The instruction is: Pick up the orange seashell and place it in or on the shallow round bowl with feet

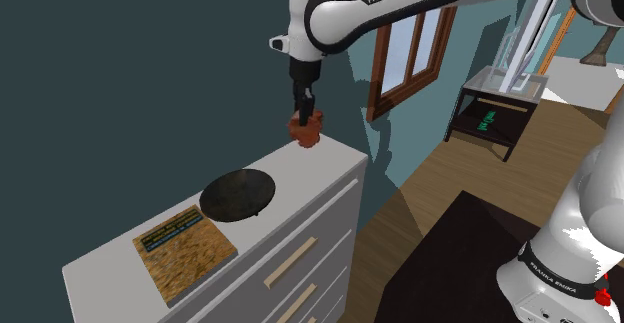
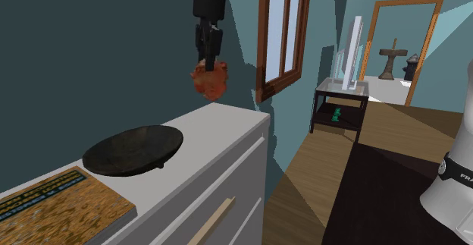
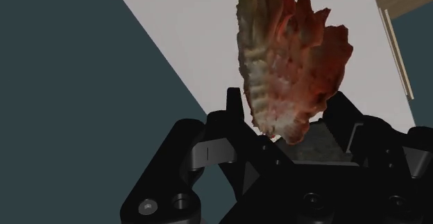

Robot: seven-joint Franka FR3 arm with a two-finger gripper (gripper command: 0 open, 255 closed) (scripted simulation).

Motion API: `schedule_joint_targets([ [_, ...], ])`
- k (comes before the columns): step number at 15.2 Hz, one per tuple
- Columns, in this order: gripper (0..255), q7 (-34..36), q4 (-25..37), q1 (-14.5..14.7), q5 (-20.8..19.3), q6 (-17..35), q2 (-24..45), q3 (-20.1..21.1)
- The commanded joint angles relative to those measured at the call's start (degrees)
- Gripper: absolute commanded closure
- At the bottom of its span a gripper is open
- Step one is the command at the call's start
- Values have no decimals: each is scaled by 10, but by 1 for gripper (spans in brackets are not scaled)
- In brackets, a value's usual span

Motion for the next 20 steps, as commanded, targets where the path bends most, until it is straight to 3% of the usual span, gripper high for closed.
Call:
schedule_joint_targets([
  [1,255,25,17,14,-8,-8,11,8],
  [9,255,132,131,88,-50,-56,86,40],
  [14,255,195,246,149,-83,-106,161,51],
  [20,255,200,202,146,-85,-61,162,49],
])
